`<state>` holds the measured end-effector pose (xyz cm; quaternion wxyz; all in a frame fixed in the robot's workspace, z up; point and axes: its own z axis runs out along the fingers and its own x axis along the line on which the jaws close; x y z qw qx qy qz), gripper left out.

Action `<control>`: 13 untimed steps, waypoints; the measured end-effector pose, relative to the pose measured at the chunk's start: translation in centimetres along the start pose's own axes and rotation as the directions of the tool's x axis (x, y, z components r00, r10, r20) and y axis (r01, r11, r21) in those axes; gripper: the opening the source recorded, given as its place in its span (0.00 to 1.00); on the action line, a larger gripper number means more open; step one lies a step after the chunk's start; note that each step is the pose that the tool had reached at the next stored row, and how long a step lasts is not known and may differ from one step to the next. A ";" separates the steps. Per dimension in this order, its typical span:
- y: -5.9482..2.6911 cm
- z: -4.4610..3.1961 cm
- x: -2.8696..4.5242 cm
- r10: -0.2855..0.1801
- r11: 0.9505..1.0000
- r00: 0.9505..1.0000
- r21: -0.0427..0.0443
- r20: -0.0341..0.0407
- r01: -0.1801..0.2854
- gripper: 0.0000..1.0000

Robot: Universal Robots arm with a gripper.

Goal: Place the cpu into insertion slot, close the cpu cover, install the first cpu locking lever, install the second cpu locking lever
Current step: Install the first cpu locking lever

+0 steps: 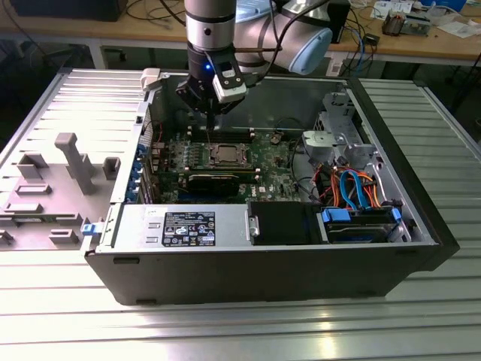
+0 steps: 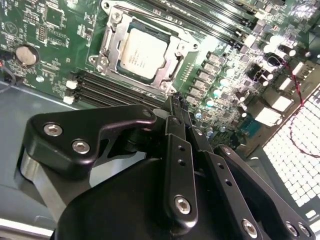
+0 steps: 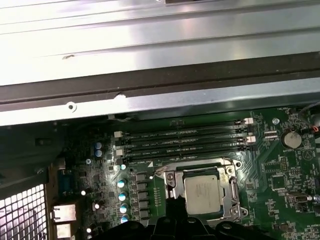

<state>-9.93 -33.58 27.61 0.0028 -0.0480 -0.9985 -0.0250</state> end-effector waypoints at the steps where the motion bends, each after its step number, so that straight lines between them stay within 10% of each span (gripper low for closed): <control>1: -0.03 0.02 0.20 -0.001 1.000 1.000 -0.002 0.000 0.001 0.11; 13: -0.40 0.13 1.94 -0.114 0.994 0.993 -0.006 -0.006 0.114 0.11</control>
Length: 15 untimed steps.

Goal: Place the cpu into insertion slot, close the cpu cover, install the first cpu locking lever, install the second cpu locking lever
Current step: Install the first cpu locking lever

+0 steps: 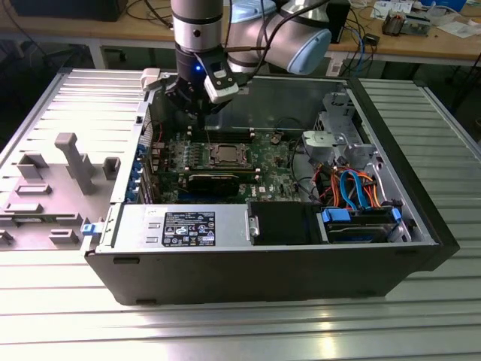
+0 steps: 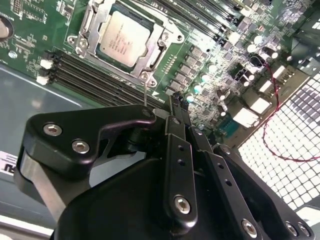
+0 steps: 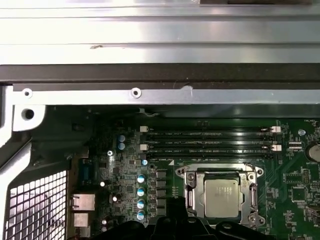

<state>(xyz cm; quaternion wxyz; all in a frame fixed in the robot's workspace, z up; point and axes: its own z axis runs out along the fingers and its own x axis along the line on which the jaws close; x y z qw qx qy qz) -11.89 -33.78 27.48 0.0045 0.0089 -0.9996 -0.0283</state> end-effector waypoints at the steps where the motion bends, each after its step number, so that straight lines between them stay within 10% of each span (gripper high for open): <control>1: 0.02 0.01 0.10 -0.008 1.000 1.000 0.000 -0.001 0.008 0.11; 15: 1.68 0.65 0.27 -0.014 1.000 1.000 0.000 -0.001 0.014 0.11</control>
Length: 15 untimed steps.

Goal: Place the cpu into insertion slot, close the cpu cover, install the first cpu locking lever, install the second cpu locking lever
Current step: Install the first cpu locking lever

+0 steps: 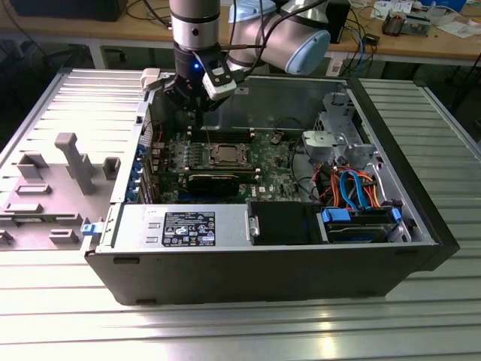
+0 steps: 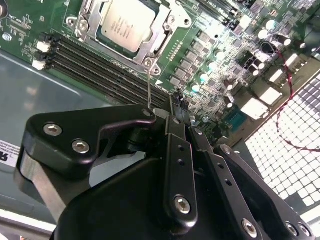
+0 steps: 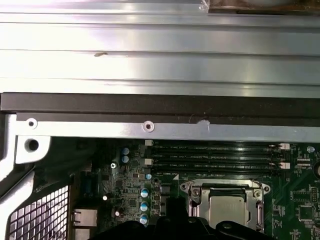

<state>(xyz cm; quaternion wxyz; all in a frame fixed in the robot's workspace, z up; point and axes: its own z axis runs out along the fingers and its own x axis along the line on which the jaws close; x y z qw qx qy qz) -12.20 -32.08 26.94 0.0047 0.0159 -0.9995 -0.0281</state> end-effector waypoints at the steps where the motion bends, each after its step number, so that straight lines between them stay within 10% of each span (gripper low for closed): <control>1: 0.19 0.07 -0.01 0.000 1.000 1.000 0.001 0.000 0.000 0.11; 15: 0.32 0.27 -1.72 0.000 1.000 1.000 0.006 0.000 0.000 0.11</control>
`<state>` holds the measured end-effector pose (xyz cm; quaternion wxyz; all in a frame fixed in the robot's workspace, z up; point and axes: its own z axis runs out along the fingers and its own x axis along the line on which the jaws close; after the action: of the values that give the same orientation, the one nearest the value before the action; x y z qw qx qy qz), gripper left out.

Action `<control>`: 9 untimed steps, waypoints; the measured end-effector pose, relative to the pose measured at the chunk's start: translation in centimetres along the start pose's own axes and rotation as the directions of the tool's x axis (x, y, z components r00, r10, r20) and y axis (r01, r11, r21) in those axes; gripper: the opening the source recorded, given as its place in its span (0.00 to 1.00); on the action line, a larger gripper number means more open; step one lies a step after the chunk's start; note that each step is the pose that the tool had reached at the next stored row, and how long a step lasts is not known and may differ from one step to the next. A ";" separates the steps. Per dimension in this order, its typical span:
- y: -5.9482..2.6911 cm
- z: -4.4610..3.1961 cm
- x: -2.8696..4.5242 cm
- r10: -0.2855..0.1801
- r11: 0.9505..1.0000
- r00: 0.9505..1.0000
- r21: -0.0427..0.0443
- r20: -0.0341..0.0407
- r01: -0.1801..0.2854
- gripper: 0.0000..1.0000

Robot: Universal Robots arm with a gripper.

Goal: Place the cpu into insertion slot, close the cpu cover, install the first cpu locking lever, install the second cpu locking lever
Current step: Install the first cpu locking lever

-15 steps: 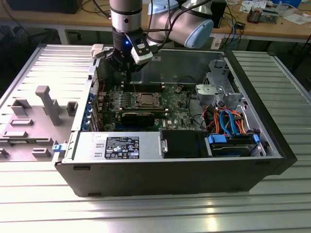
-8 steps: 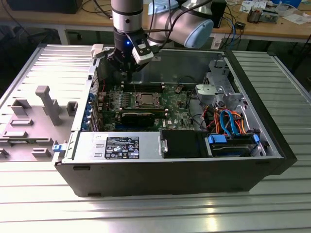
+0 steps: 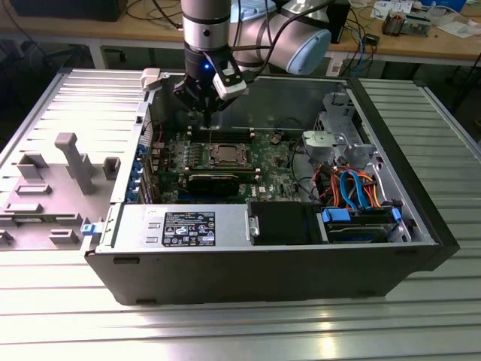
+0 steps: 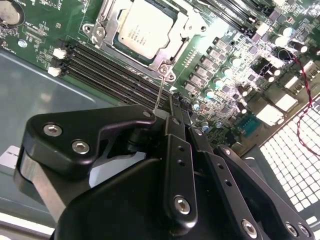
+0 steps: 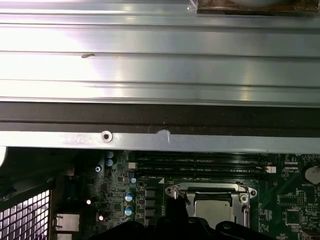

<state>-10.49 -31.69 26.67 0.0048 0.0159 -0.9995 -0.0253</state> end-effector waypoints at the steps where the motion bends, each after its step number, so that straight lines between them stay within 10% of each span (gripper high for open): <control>1: 0.00 0.01 -0.03 0.000 1.000 1.000 0.000 0.000 0.000 0.11; 9: -0.01 0.06 -0.39 0.000 1.000 1.000 0.001 0.000 0.000 0.11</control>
<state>-10.10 -31.68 26.61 0.0048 0.0159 -0.9995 -0.0250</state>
